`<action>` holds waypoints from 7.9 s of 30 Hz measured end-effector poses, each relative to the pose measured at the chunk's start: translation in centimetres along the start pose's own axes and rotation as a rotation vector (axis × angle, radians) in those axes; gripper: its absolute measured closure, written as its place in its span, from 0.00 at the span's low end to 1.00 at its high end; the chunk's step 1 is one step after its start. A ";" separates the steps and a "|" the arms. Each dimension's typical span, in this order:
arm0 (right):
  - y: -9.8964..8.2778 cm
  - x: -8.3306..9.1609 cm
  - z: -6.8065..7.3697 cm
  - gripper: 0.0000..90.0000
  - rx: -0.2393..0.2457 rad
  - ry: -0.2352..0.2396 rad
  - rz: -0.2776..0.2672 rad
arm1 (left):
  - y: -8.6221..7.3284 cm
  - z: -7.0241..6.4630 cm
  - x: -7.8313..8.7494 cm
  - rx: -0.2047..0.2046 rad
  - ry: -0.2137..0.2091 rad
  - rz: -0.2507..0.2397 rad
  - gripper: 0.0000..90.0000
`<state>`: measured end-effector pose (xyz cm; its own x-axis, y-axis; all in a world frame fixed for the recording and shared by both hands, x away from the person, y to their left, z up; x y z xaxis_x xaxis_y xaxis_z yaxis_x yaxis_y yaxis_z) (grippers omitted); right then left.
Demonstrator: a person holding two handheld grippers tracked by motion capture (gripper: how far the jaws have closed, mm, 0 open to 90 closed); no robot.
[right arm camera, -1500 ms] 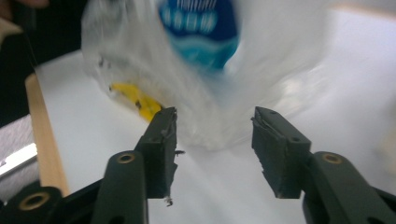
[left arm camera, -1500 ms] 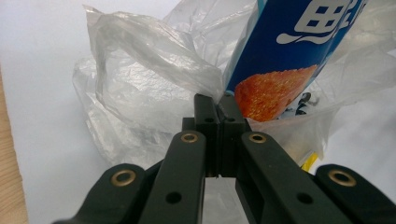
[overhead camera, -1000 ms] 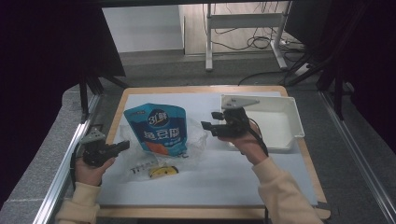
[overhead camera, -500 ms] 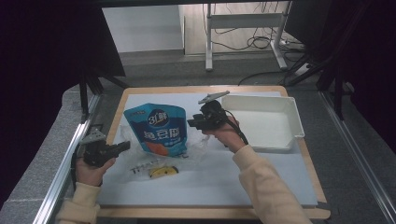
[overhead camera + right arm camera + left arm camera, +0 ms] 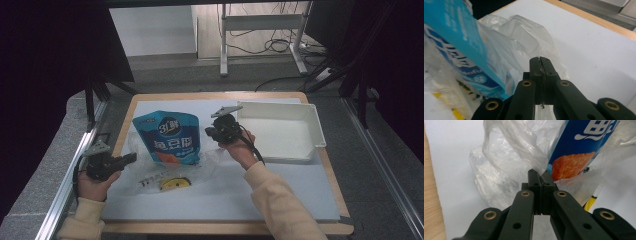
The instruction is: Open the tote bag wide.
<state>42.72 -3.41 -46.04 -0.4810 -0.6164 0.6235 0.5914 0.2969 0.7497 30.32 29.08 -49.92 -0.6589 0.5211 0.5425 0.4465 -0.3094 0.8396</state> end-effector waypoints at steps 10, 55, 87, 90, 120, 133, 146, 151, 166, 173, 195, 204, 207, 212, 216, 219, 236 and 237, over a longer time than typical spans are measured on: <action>-2.4 -2.7 -0.3 0.98 -0.023 -0.085 -0.002 | -1.2 0.1 0.0 0.017 -0.004 0.021 1.00; -6.7 -7.5 -1.7 0.98 -0.111 -0.162 0.075 | -6.4 -0.1 -3.8 0.056 -0.039 0.213 1.00; -3.0 -0.1 0.7 0.62 -0.115 -0.114 -0.134 | -6.4 -0.2 -4.2 0.058 -0.049 0.211 1.00; -2.3 1.5 1.2 0.64 -0.112 -0.094 -0.173 | -6.4 -0.2 -4.2 0.062 -0.048 0.206 1.00; -7.9 -2.0 6.0 0.98 0.021 0.087 0.052 | -6.2 -0.2 -4.1 0.058 -0.050 0.201 1.00; -10.2 -5.3 5.6 0.99 0.053 0.098 0.149 | -6.2 -0.2 -4.0 0.057 -0.052 0.201 1.00; -11.9 -4.8 6.2 0.99 0.050 0.175 0.185 | -6.1 -0.3 -3.9 0.058 -0.060 0.198 1.00; -12.3 -4.7 6.5 0.99 0.051 0.196 0.185 | -6.2 -0.3 -3.8 0.058 -0.061 0.197 1.00; -9.8 -4.2 6.0 0.99 0.037 0.174 0.130 | -6.2 -0.4 -3.8 0.057 -0.061 0.199 0.99; -10.2 -6.2 6.3 0.99 0.027 0.182 0.158 | -6.2 -0.3 -3.9 0.055 -0.063 0.200 0.99; -10.3 -0.7 8.1 0.99 0.075 0.280 0.089 | -6.1 -0.3 -3.8 0.057 -0.063 0.200 0.99; -4.2 7.3 4.6 0.99 0.037 0.194 -0.131 | -6.0 -0.4 -3.9 0.056 -0.059 0.197 0.99; -2.7 6.5 3.5 0.99 0.013 0.144 -0.142 | -6.0 -0.4 -3.9 0.054 -0.059 0.197 0.99; -2.5 3.2 2.3 0.99 -0.030 0.088 -0.081 | -6.0 -0.4 -3.9 0.055 -0.059 0.195 0.99; -5.2 -0.2 1.7 0.99 -0.069 0.072 0.026 | -6.0 -0.3 -3.8 0.055 -0.064 0.196 0.99; -7.3 -1.0 1.7 0.99 -0.063 0.065 0.073 | -6.0 -0.3 -3.9 0.054 -0.065 0.198 0.99; -12.9 -0.8 -0.3 0.99 -0.066 0.037 0.121 | -6.2 -0.3 -4.1 0.054 -0.062 0.208 0.99; -12.9 -0.8 -0.3 0.99 -0.066 0.036 0.120 | -6.3 -0.3 -4.1 0.055 -0.062 0.210 0.99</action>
<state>35.69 -6.96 -56.25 -0.3812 -0.6058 0.6983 0.6853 0.3218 0.6533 30.04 28.59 -57.39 -0.5105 0.4982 0.7009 0.6031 -0.3735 0.7048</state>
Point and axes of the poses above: each handheld gripper's, and its own axes: x roughly backward along the jaws, y roughly out of its top, z roughly to its left, the point moved 4 cm from there along -x, roughly forward along the jaws, and after that the axes turned 14 degrees about -x, right-handed, at the moved point
